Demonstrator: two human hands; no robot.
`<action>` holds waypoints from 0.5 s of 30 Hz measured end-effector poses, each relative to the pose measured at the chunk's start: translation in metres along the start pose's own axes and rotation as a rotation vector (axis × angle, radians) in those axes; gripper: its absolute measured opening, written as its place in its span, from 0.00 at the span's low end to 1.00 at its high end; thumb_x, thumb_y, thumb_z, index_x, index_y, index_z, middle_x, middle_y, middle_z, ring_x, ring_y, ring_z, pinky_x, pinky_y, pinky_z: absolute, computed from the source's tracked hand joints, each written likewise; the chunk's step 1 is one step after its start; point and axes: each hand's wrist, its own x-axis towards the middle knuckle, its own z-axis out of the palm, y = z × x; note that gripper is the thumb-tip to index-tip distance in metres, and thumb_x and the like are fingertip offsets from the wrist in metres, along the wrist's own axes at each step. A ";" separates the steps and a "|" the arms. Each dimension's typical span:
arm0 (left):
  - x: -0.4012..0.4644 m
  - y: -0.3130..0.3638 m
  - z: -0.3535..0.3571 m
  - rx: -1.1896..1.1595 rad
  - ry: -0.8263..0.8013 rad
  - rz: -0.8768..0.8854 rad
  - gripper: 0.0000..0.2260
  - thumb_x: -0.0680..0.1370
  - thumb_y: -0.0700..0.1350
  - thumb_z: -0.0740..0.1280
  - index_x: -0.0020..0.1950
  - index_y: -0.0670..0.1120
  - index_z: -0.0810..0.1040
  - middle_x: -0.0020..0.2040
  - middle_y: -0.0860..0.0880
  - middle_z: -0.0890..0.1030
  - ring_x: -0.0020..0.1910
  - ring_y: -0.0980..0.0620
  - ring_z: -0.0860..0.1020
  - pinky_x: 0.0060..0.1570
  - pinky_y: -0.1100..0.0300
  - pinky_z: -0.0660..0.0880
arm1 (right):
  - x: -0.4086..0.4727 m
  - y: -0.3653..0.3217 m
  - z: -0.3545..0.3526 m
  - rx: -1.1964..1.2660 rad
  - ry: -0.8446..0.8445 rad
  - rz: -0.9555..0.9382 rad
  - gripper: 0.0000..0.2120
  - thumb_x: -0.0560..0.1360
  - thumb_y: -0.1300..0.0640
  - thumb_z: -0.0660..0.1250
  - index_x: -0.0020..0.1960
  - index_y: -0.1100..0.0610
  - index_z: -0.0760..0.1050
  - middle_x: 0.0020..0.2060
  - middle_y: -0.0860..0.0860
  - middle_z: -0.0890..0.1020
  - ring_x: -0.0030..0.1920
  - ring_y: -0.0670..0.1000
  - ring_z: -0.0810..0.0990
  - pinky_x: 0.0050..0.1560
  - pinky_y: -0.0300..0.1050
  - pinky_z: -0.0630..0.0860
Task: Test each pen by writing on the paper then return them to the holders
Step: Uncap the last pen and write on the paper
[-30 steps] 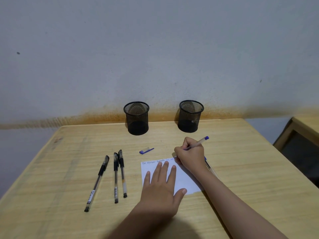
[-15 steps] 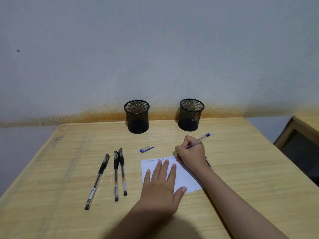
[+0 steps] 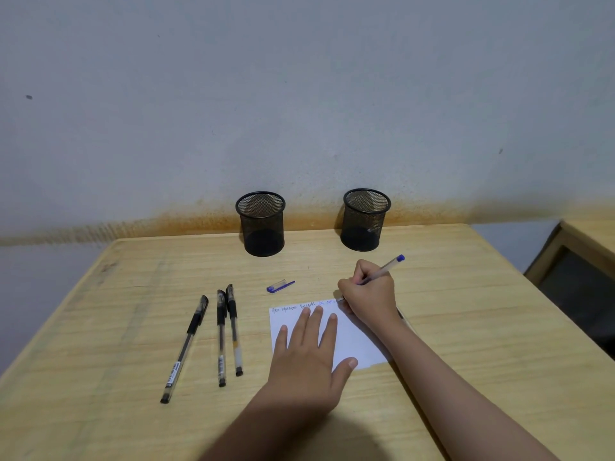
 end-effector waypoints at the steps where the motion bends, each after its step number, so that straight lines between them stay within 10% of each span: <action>1: 0.000 0.000 0.000 0.000 -0.004 -0.002 0.46 0.59 0.69 0.26 0.75 0.54 0.36 0.77 0.51 0.36 0.66 0.56 0.27 0.67 0.53 0.31 | 0.000 -0.001 0.000 -0.006 -0.005 -0.005 0.15 0.67 0.69 0.66 0.29 0.58 0.63 0.24 0.58 0.69 0.29 0.63 0.73 0.29 0.46 0.71; 11: -0.001 0.000 0.000 0.007 -0.024 -0.004 0.46 0.58 0.69 0.26 0.75 0.54 0.37 0.77 0.51 0.36 0.74 0.52 0.33 0.70 0.50 0.34 | -0.006 -0.004 0.000 -0.013 0.041 -0.047 0.18 0.68 0.70 0.65 0.28 0.57 0.61 0.23 0.53 0.64 0.23 0.46 0.63 0.24 0.34 0.62; 15: 0.001 -0.004 -0.010 -0.003 0.029 0.020 0.33 0.75 0.66 0.43 0.76 0.52 0.49 0.77 0.49 0.51 0.76 0.49 0.48 0.74 0.47 0.42 | -0.009 -0.007 -0.004 0.065 0.111 -0.071 0.16 0.68 0.72 0.64 0.28 0.60 0.61 0.23 0.53 0.64 0.23 0.45 0.65 0.24 0.32 0.63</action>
